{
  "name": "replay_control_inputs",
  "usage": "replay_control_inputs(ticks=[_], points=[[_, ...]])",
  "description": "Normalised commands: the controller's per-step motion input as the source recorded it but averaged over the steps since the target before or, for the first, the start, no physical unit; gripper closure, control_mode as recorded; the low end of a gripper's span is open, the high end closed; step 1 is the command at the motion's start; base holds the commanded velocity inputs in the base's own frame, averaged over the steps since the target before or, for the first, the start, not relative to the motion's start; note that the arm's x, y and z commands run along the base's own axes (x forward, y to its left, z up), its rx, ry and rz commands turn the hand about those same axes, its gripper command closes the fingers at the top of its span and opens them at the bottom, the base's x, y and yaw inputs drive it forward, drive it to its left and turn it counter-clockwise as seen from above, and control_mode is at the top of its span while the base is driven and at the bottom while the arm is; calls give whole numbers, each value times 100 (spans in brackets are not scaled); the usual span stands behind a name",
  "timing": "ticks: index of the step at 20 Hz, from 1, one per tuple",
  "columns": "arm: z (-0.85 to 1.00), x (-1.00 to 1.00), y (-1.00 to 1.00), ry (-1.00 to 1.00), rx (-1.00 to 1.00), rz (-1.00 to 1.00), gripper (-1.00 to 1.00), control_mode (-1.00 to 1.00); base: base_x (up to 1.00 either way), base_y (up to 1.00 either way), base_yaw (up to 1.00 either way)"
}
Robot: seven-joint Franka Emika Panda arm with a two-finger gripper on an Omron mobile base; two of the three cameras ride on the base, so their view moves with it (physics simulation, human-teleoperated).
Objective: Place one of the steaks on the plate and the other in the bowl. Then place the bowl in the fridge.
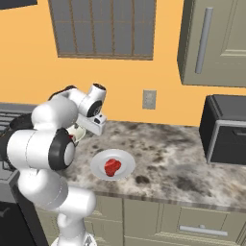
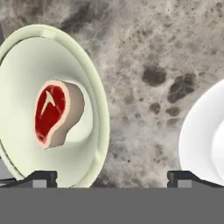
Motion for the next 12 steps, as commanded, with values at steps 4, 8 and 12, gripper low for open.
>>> replay_control_inputs(ticks=[4,8,12], points=[[-41,24,31,-5,0,0,-100,-100,0,0,0],[-41,36,11,-1,0,0,-100,-100,0,0,0],[-30,36,1,-1,0,0,-100,-100,0,0,0]])
